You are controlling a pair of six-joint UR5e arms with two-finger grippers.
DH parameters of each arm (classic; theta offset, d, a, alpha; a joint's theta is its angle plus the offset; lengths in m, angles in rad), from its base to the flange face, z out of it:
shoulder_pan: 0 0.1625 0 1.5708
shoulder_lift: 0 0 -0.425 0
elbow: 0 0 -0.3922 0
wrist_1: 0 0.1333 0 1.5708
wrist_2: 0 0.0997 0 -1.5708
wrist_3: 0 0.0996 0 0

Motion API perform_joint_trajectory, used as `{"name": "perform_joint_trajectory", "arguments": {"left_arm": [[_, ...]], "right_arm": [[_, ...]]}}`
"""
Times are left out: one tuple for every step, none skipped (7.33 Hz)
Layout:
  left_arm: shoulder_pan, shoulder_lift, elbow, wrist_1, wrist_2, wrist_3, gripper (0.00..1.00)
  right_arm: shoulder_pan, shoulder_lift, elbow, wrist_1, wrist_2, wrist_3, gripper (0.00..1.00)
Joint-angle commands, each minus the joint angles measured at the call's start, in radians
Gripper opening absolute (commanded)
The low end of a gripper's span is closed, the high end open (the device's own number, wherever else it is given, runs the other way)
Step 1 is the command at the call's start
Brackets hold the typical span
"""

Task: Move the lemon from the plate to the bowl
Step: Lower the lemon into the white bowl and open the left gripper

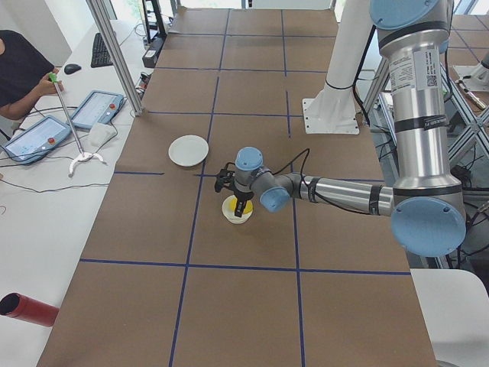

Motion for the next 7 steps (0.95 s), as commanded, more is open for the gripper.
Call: {"name": "perform_joint_trajectory", "arguments": {"left_arm": [[0.002, -0.007, 0.003, 0.001, 0.000, 0.000, 0.60], [0.002, -0.010, 0.005, 0.000, 0.000, 0.002, 0.83], [0.002, -0.012, 0.005, 0.000, 0.000, 0.002, 0.90], [0.002, -0.012, 0.005, 0.000, 0.000, 0.002, 0.95], [0.000, -0.012, -0.004, 0.000, 0.000, 0.002, 0.96], [-0.012, -0.001, -0.030, 0.000, -0.009, 0.032, 0.95], [-0.061, 0.041, -0.050, 0.009, -0.015, 0.199, 0.95]], "right_arm": [[0.000, 0.000, 0.000, 0.000, 0.000, 0.000, 1.00], [0.000, 0.000, 0.000, 0.000, 0.000, 0.000, 1.00], [0.000, 0.000, 0.000, 0.000, 0.000, 0.000, 1.00], [0.000, 0.000, 0.000, 0.000, 0.000, 0.000, 1.00], [0.000, 0.000, 0.000, 0.000, 0.000, 0.000, 1.00], [0.000, 0.000, 0.000, 0.000, 0.000, 0.000, 1.00], [0.000, 0.000, 0.000, 0.000, 0.000, 0.000, 1.00]]}}
